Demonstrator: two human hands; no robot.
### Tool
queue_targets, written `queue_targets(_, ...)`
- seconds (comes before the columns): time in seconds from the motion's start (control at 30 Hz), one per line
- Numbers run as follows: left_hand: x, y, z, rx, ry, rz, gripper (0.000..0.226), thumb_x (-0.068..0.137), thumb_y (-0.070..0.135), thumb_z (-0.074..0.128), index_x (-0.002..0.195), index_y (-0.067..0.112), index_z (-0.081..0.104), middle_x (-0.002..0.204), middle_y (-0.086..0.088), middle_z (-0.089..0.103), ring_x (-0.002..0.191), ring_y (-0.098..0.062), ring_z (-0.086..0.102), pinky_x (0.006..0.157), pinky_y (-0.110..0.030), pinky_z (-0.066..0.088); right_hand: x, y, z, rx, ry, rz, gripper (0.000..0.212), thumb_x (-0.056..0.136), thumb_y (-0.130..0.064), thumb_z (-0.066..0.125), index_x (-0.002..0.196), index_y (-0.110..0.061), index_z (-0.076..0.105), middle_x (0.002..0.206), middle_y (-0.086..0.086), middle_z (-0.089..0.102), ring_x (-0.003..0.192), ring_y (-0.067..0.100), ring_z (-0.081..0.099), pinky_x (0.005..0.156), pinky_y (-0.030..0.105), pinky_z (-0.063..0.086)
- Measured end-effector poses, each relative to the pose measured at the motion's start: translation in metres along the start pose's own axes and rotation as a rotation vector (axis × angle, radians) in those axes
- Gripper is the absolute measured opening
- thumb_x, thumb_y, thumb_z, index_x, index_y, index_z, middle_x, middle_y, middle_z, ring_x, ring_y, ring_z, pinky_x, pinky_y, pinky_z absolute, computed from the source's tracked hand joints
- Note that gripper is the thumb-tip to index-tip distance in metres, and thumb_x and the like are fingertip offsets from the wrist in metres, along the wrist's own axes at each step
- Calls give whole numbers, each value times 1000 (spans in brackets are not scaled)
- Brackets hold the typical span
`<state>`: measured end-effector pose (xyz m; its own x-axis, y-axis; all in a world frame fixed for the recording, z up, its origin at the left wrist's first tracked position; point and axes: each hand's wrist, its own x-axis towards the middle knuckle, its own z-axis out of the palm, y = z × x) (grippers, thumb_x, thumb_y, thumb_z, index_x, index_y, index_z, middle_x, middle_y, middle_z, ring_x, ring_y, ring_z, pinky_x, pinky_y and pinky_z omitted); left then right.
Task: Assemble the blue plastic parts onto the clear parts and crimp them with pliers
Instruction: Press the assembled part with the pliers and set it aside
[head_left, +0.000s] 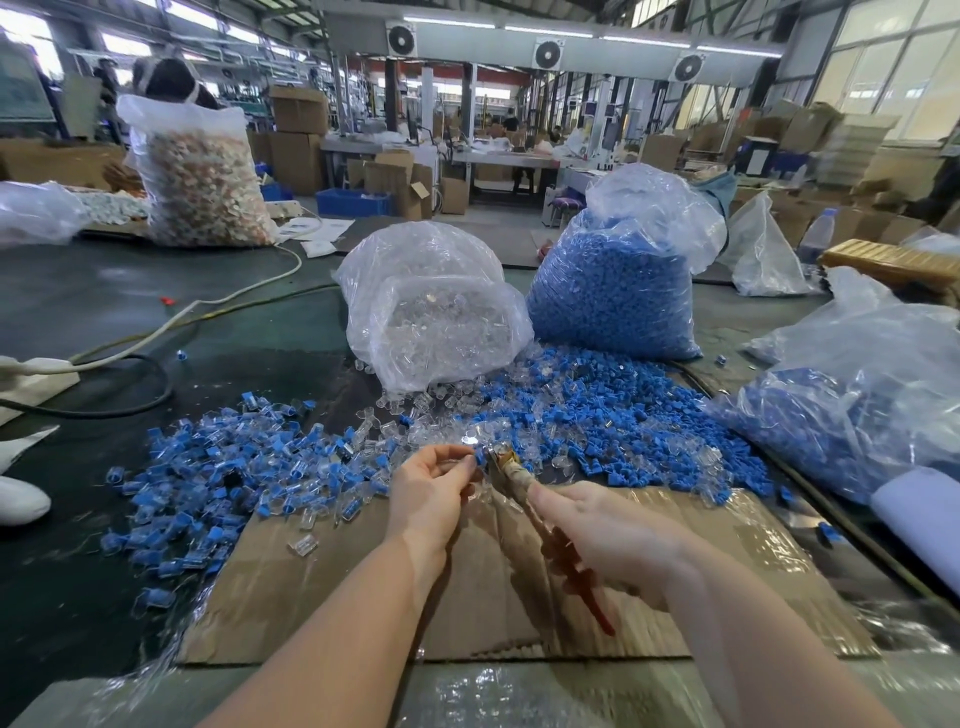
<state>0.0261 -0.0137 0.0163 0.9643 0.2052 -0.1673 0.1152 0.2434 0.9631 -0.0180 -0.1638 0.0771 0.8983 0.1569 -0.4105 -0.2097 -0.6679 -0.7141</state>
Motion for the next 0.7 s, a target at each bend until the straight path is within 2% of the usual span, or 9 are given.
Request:
queue_targets(0.07,0,0,0,39,23,17,7,87,6,61,88,12,64,81,-9,68,60,-12,62,53,-21,53,0,0,-2,57,-65,13,21,95,-37,48,97,-17,51,72,-4,61,52,2,58,45,13,43)
queue_targets(0.1,-1,0,1,59,33,23,8,87,6,61,88,13,64,82,-10,68,64,-13,62,56,-22,53,0,0,-2,71,-95,25,18,92,-29,52,102,-13,51,79,1,64,57,5,60,50,17,47)
queue_targets(0.17,-2,1,2,79,53,29,8,88,7,61,88,14,64,85,-11,69,69,-15,62,61,-25,53,3,2,0,72,-106,35,22,87,-18,53,108,-13,48,97,12,67,76,17,65,72,32,55)
queue_targets(0.23,-2,2,3,109,69,37,8,88,8,61,88,15,64,86,-10,69,69,-15,62,60,-25,52,2,1,1,51,-100,32,26,84,-15,52,110,-15,47,107,16,66,93,27,67,86,43,53)
queue_targets(0.27,-2,3,4,122,74,38,8,88,9,61,89,16,64,86,-9,69,69,-13,62,59,-24,51,2,0,1,47,-106,35,27,84,-14,52,111,-15,46,111,19,65,98,29,66,90,49,51)
queue_targets(0.33,-1,5,5,125,83,33,7,88,9,61,89,15,64,86,-8,69,69,-12,62,58,-21,51,1,-1,-1,50,-120,38,26,83,-11,51,109,-14,47,111,19,64,90,26,66,92,50,49)
queue_targets(0.47,0,8,8,122,83,23,7,88,6,60,92,11,64,88,-9,68,71,-13,62,59,-21,50,0,0,-3,73,-138,23,21,84,-8,51,104,-14,50,90,7,58,75,18,53,78,36,50)
queue_targets(0.63,-2,9,9,111,76,6,7,88,6,60,92,10,63,87,-9,68,73,-15,63,63,-23,52,-1,1,0,34,-67,-11,20,85,-7,45,104,-10,50,84,8,50,74,20,46,67,35,40)
queue_targets(0.7,-3,9,10,101,70,14,7,88,5,59,93,8,63,86,-9,67,71,-14,61,63,-22,50,-1,1,1,10,-35,-46,13,87,-5,40,94,-10,51,74,5,49,66,19,46,62,33,41)
